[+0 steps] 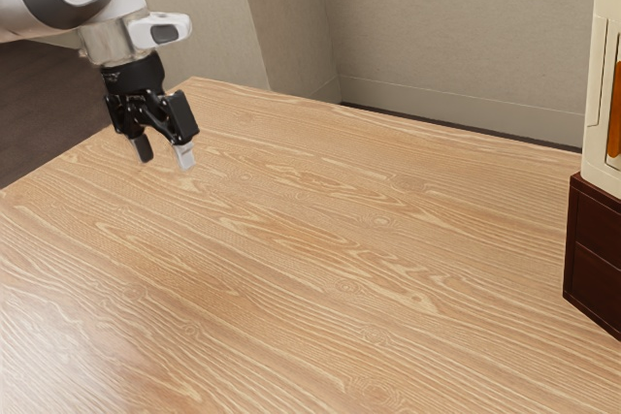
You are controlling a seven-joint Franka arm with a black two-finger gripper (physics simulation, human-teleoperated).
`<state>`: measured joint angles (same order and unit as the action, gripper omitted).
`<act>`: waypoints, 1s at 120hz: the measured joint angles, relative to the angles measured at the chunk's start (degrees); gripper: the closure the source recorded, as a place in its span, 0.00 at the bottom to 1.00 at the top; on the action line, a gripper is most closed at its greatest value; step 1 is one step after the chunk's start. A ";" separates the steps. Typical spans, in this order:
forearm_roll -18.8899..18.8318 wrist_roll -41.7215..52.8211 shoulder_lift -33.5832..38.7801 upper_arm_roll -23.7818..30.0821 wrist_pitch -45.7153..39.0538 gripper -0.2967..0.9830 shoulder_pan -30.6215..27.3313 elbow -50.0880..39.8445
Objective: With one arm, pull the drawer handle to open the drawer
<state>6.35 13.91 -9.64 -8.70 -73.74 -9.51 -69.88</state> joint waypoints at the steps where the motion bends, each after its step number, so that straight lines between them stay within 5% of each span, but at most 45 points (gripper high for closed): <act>1: 0.01 0.16 -0.01 0.00 -0.33 0.23 0.00 0.00; 25: 0.06 3.54 0.30 0.02 -5.27 0.23 0.01 0.16; 34: -0.08 4.66 6.07 1.46 -5.59 0.23 -0.42 3.45; 42: -0.34 5.89 9.94 11.80 -4.94 0.23 -7.19 6.20; 51: -1.87 6.86 11.21 30.14 -3.99 0.23 -20.84 6.89; 56: -3.12 7.21 11.48 37.67 -3.61 0.23 -23.50 7.01; 63: -4.32 7.69 11.83 45.12 -3.12 0.23 -20.02 6.95; 81: -6.80 8.78 12.55 60.44 -2.70 0.23 5.38 3.08; 90: -7.61 9.21 12.51 64.82 -3.42 0.24 12.24 0.23; 120: -12.33 16.01 12.60 64.72 -3.86 0.23 1.93 -4.99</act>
<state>-5.98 29.92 2.96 56.02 -77.60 -7.58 -74.87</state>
